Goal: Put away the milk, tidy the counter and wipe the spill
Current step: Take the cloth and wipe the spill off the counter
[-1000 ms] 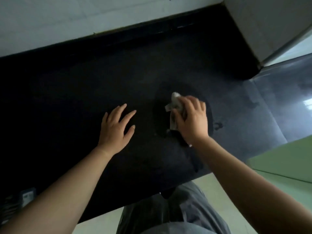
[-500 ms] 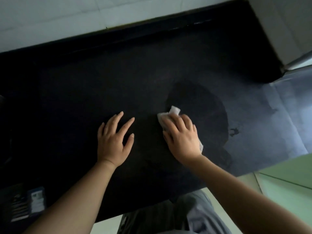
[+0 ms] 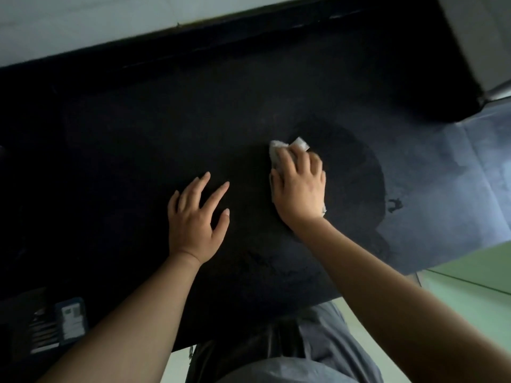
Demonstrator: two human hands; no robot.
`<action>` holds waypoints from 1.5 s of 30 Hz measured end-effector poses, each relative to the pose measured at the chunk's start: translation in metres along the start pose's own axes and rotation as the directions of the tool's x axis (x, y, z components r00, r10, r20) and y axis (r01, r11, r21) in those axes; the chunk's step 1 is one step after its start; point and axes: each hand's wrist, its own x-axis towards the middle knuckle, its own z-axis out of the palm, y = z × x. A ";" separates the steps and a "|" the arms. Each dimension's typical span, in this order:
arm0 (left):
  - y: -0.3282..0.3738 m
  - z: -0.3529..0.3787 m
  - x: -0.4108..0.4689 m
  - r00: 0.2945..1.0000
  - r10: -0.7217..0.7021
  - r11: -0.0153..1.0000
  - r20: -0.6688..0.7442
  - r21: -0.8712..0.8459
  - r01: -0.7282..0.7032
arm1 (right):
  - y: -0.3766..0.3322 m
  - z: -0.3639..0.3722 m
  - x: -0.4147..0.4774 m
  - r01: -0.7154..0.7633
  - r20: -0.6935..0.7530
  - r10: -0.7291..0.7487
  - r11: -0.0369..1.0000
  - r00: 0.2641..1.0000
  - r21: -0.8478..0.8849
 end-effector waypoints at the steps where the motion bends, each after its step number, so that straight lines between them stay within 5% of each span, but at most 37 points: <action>1: 0.000 0.000 0.000 1.000 0.000 1.000 0.000 0.001 0.000 | 0.000 0.000 -0.013 0.049 0.016 -0.049 0.999 0.999 0.008; 6: 0.000 0.001 0.000 1.000 0.004 1.000 -0.011 -0.005 -0.004 | 0.038 -0.011 -0.064 0.241 0.032 -0.241 0.971 0.970 0.002; 13: 0.000 0.001 0.000 1.000 0.003 1.000 -0.014 0.000 -0.003 | 0.032 -0.010 0.017 -0.135 -0.098 0.140 0.989 0.985 0.055; 18: 0.002 -0.001 0.000 1.000 -0.022 1.000 0.010 0.008 0.022 | -0.003 0.003 0.031 -0.026 -0.004 0.026 0.999 1.000 0.032; 24: 0.003 -0.002 0.000 0.999 -0.030 1.000 0.013 0.010 0.030 | 0.021 -0.007 -0.030 0.338 0.084 -0.343 0.939 0.936 0.071; 33: 0.003 -0.001 0.000 1.000 -0.023 1.000 0.003 0.006 0.023 | -0.004 0.003 0.033 0.042 -0.014 -0.042 0.998 0.999 0.039; 40: 0.003 -0.004 -0.002 1.000 -0.005 1.000 0.028 0.027 0.005 | -0.012 0.004 -0.045 0.248 0.101 -0.246 0.969 0.964 -0.012; 45: 0.004 -0.004 -0.005 0.997 0.045 0.998 0.063 0.051 -0.048 | 0.015 -0.008 -0.096 0.213 0.023 -0.213 0.977 0.977 -0.005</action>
